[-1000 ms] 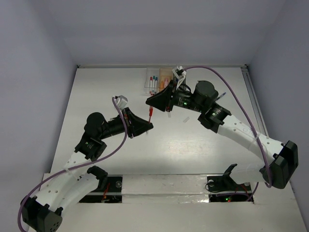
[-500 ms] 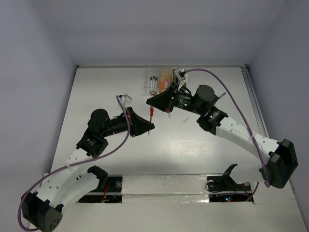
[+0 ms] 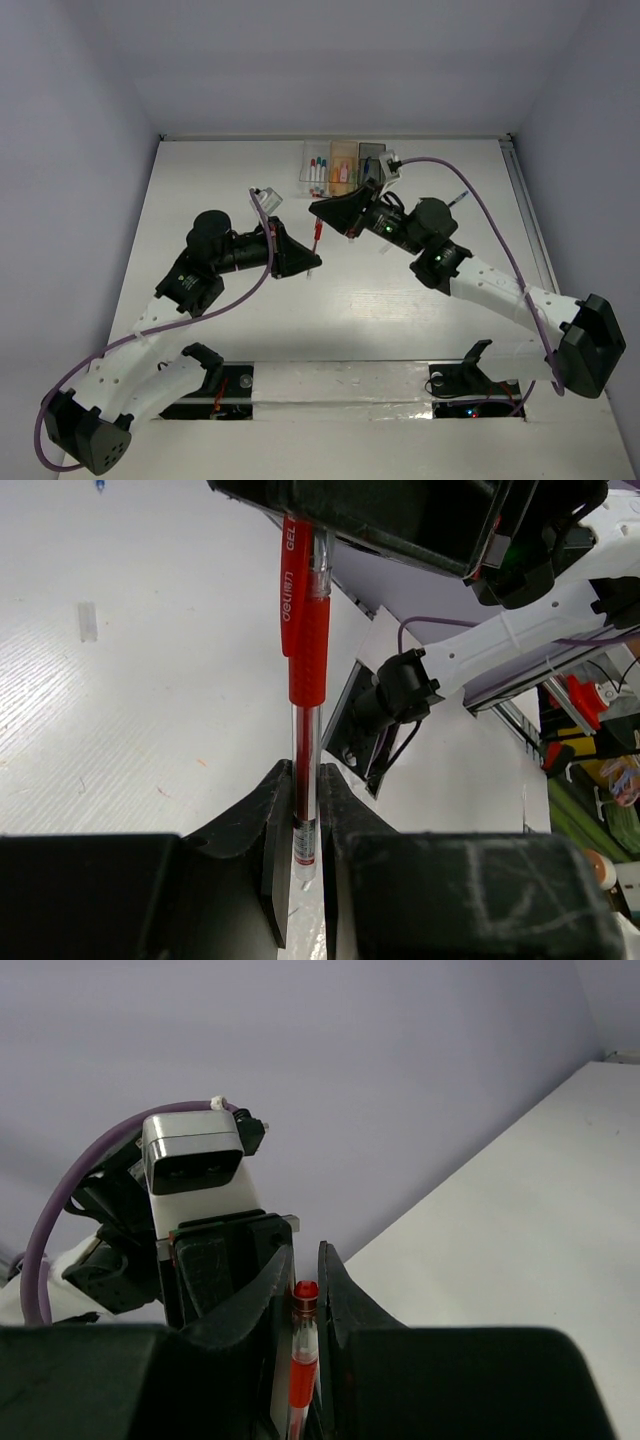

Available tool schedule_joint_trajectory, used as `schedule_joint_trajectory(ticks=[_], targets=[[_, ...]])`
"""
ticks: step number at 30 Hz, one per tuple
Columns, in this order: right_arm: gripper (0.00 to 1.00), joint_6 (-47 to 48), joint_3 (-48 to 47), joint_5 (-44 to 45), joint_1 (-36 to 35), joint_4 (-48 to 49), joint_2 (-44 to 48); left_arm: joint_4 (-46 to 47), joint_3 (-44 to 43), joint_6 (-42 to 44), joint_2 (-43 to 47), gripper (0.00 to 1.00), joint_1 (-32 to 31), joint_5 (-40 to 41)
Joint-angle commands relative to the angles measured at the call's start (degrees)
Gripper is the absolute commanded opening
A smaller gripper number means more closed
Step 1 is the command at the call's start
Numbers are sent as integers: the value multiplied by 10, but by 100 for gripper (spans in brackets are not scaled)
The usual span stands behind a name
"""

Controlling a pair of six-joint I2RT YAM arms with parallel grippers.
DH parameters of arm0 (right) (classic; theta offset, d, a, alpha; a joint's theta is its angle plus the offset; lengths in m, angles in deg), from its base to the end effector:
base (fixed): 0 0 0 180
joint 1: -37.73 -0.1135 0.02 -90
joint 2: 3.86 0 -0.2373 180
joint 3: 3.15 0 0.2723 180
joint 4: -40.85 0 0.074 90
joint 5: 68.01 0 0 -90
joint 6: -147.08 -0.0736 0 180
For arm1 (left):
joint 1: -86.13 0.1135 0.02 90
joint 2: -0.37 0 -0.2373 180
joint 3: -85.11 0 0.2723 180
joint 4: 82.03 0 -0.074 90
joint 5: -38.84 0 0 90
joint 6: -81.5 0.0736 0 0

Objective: Sort the stationery into containers
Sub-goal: Place the pen in the storage box.

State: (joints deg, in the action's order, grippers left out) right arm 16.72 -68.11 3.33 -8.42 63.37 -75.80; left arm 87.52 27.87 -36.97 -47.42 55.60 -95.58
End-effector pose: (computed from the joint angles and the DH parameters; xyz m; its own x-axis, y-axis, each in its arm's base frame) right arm 0.2291 0.2725 0.3445 -0.4393 0.4283 -0.7896 -0.8035 0.2056 0.5586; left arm 0.1941 -0.1743 0.3318 -0.4735 -0.1160 -0.8731 0.8417 0.2325 -0.4874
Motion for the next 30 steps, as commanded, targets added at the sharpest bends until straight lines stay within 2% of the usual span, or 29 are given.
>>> schedule_joint_trajectory(ticks=[1,3,4,7,11,13,18,21,22,23,25,29,30], targets=[[5,20,33,-66,-41,-110,-6,164,-69,-8,9,0,17,58],[25,30,20,-43,-41,-135,10,171,-51,-17,8,0,17,52],[39,37,6,-40,-41,-138,14,174,-44,-19,9,0,17,51],[53,46,-16,-45,-41,-140,16,183,-24,-26,11,0,17,43],[60,46,-39,-52,-41,-118,6,187,-13,-33,10,0,17,33],[54,40,-40,-55,-41,-107,1,189,-5,-33,11,0,17,29],[48,36,-42,-37,-41,-85,-7,192,11,-34,12,0,17,22],[31,34,-38,-10,-41,-73,-4,191,17,-33,12,0,17,20],[14,34,-38,-2,-41,-70,-3,188,21,-32,13,0,17,21],[7,34,-38,6,-41,-75,-2,179,23,-30,16,0,17,23],[0,37,-49,34,-35,-86,-6,166,28,-20,21,0,17,40],[0,40,-74,39,3,-119,-28,103,30,4,43,36,17,77],[0,39,-80,34,17,-121,-32,88,29,11,46,52,17,86]])
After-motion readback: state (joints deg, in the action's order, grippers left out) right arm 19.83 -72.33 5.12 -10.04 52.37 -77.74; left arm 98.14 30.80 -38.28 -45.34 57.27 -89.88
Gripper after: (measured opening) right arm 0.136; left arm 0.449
